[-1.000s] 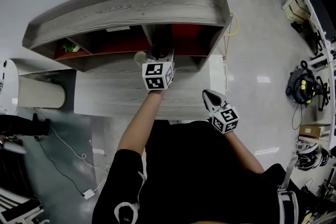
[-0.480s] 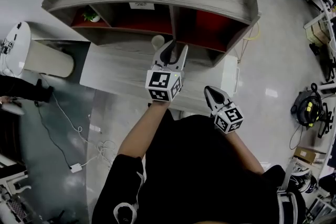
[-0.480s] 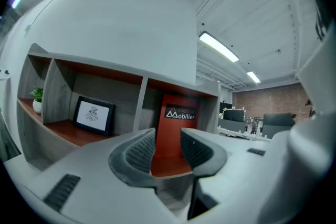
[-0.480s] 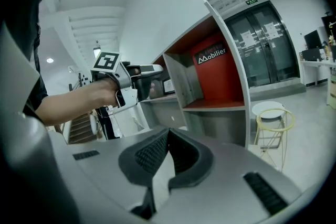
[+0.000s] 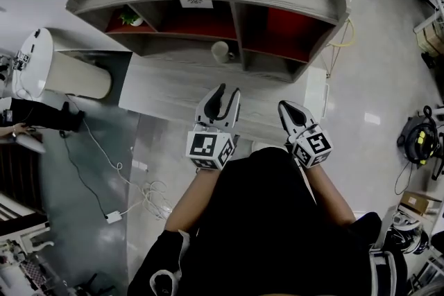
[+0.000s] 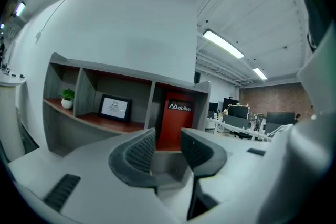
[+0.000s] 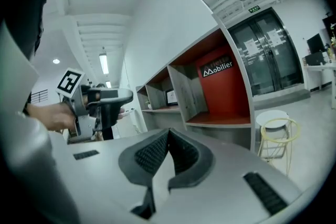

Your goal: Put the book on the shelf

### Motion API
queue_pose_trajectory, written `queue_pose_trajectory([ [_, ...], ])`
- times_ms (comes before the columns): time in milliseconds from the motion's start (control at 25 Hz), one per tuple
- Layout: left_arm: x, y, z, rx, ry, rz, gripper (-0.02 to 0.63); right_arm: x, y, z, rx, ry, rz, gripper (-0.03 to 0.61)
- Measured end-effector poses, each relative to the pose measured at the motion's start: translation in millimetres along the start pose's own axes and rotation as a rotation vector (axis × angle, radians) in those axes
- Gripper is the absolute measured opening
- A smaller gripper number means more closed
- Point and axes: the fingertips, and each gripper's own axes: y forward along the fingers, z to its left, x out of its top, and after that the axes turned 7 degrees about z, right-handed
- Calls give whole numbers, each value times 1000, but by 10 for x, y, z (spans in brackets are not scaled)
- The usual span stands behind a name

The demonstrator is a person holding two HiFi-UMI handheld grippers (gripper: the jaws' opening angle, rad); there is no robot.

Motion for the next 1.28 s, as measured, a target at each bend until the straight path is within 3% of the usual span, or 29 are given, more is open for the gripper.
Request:
queue_pose_trajectory([
  [120,-124,-188,101,13,-37,-41,143,40,-54,-66,-51,50,-14,0],
  [400,-268,-577,356,16,-8,-48,112,-4,-140,69,-155,13,21,0],
  [640,-357,-1012,621,-7,-21,-52,85,30,-169,578,-185,-3,22,0],
  [880,-420,-1572,768,-40,-14,-57,41,-32,-245,1113,-214,136,-8,0],
  [1080,-606,-2087,885,-75,-38,-44,23,-138,-271,1723,-232,63,0,0],
  [1280,-866,-2463,984,-125,-52,-21,18,-466,-400,2161,-293,74,17,0],
])
